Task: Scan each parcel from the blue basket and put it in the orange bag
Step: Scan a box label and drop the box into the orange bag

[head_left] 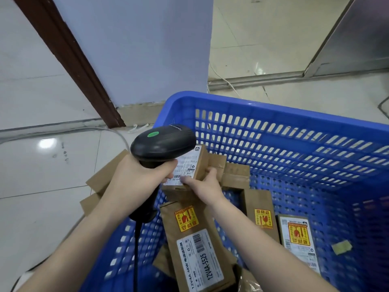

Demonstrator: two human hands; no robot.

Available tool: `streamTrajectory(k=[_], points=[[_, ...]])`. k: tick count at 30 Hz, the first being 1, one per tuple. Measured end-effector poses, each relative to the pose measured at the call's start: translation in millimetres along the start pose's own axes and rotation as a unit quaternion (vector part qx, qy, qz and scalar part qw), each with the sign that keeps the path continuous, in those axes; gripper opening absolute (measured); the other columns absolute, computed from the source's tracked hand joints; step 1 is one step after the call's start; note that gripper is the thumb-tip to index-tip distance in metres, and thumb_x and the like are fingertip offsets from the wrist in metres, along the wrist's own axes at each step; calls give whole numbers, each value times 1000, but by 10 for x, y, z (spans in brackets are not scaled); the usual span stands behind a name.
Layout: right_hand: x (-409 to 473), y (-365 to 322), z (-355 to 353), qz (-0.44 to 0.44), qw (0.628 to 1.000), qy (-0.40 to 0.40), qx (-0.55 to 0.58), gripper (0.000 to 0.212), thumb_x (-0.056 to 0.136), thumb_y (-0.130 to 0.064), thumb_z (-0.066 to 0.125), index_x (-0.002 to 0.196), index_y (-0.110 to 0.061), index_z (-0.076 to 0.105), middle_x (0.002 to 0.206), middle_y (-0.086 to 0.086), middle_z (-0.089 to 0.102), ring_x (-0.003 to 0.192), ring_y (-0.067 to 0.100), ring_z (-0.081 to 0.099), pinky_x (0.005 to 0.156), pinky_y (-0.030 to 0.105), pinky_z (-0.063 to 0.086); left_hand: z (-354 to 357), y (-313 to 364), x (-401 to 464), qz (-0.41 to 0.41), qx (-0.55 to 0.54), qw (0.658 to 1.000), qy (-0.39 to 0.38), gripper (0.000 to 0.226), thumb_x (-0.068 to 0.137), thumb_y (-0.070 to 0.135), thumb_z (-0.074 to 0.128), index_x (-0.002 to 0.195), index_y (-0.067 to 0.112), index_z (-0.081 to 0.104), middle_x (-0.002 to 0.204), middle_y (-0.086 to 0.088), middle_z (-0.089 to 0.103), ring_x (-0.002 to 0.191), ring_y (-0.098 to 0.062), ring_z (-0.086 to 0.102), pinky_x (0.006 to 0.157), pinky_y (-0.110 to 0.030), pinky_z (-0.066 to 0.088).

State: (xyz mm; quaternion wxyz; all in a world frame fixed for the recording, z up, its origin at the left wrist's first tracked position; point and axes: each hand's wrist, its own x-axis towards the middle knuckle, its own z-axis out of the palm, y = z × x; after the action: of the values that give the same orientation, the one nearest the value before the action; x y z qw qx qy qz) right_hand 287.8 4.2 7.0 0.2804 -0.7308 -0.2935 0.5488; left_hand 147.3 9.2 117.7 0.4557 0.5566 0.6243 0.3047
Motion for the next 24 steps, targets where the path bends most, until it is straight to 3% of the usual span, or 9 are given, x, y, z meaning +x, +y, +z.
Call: streamTrajectory(k=[2, 7, 11, 14, 18, 24], points=[[-43, -36, -56, 4, 1000, 2, 13, 83, 77, -37, 76, 139, -19, 23, 134, 4, 47, 120, 24, 48, 101, 40, 43, 0, 28, -21, -1, 1, 1000, 3, 7, 78, 21, 74, 79, 26, 70, 69, 2, 74, 70, -14, 72, 83, -46, 57], [-325, -221, -456, -11, 999, -15, 50, 86, 80, -23, 75, 142, -22, 15, 128, 3, 49, 108, 20, 54, 89, 31, 47, -29, 183, -178, -3, -3, 1000, -3, 5, 79, 21, 74, 79, 22, 70, 62, -2, 71, 62, -11, 68, 82, -44, 57], [-664, -396, -867, -41, 996, -26, 74, 84, 78, -24, 76, 139, -27, 18, 129, 5, 57, 106, 24, 63, 96, 46, 51, -45, 478, -387, 33, 3, 999, -9, 10, 77, 23, 76, 83, 28, 69, 71, 1, 73, 72, -16, 70, 84, -46, 55], [-1024, -550, -1224, -78, 994, -9, 82, 82, 81, -26, 74, 142, -28, 20, 118, 0, 59, 106, 22, 62, 98, 46, 49, -28, 807, -563, 73, -3, 997, -15, 17, 76, 23, 77, 89, 31, 69, 72, 11, 73, 73, -7, 69, 84, -37, 55], [-1531, -698, -1694, -132, 986, 21, 97, 80, 80, -29, 73, 144, -29, 24, 117, 1, 58, 108, 23, 60, 99, 48, 48, 16, 1235, -842, 126, 15, 990, -59, 14, 76, 22, 77, 69, 30, 68, 62, 8, 69, 61, -3, 63, 76, -33, 52], [-2347, -754, -2316, -178, 973, 58, 133, 68, 81, -27, 72, 136, -34, 34, 108, 4, 64, 100, 19, 62, 97, 46, 49, 309, 1735, -1251, 148, -41, 986, -61, 10, 77, 26, 76, 84, 29, 69, 69, 3, 73, 67, -6, 68, 76, -31, 54]])
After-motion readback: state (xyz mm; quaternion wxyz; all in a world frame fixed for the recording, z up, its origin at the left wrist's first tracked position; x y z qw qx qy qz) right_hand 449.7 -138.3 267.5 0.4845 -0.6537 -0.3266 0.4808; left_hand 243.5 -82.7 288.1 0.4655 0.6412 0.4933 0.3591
